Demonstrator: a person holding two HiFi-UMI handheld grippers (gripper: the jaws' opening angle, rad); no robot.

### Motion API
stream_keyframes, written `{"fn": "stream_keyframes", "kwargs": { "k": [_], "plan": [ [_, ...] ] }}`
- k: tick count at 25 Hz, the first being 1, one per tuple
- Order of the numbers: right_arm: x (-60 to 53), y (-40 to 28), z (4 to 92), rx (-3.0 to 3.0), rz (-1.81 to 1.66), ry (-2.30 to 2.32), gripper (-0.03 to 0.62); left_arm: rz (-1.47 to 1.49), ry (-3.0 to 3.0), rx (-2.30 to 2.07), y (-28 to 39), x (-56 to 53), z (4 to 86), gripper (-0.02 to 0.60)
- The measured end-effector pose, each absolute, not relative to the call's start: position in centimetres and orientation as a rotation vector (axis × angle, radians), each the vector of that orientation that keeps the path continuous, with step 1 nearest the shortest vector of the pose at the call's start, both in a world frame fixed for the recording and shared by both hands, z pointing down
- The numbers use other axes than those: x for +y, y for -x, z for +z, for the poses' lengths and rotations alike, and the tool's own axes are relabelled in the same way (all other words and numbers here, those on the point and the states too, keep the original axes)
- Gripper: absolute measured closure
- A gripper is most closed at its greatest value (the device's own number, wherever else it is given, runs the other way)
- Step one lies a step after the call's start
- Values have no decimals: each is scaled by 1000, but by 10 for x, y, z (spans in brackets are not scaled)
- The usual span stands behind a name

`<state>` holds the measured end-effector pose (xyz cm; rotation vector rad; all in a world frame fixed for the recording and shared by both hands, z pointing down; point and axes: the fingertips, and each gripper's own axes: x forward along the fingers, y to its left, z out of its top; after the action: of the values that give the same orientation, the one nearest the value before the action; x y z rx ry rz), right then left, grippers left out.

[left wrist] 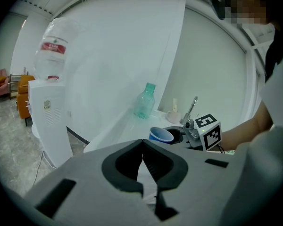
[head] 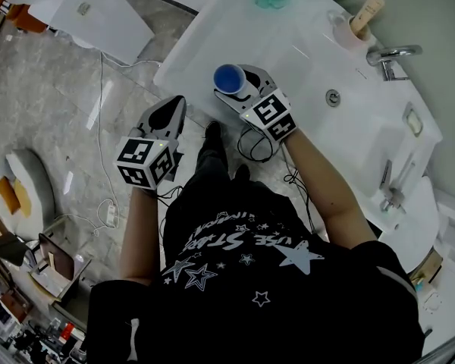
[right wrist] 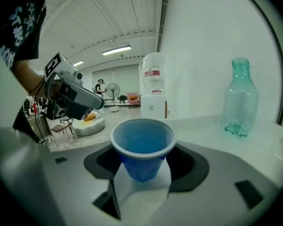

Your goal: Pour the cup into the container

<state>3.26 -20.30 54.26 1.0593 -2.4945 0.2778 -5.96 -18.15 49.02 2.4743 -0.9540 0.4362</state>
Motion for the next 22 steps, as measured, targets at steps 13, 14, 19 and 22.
{"fn": "stream_keyframes", "kwargs": {
  "k": [13, 14, 19, 22],
  "plan": [
    [-207, -31, 553, -2459, 331, -1031, 310, 446, -2462, -959, 62, -176, 494, 569],
    [-207, -31, 554, -2458, 327, -1032, 309, 447, -2461, -959, 62, -175, 494, 569],
    [-207, -31, 553, -2452, 317, -1030, 295, 448, -2464, -966, 61, -172, 494, 569],
    [-207, -33, 554, -2451, 324, -1038, 242, 447, -2465, -973, 61, -172, 493, 569]
  ]
}}
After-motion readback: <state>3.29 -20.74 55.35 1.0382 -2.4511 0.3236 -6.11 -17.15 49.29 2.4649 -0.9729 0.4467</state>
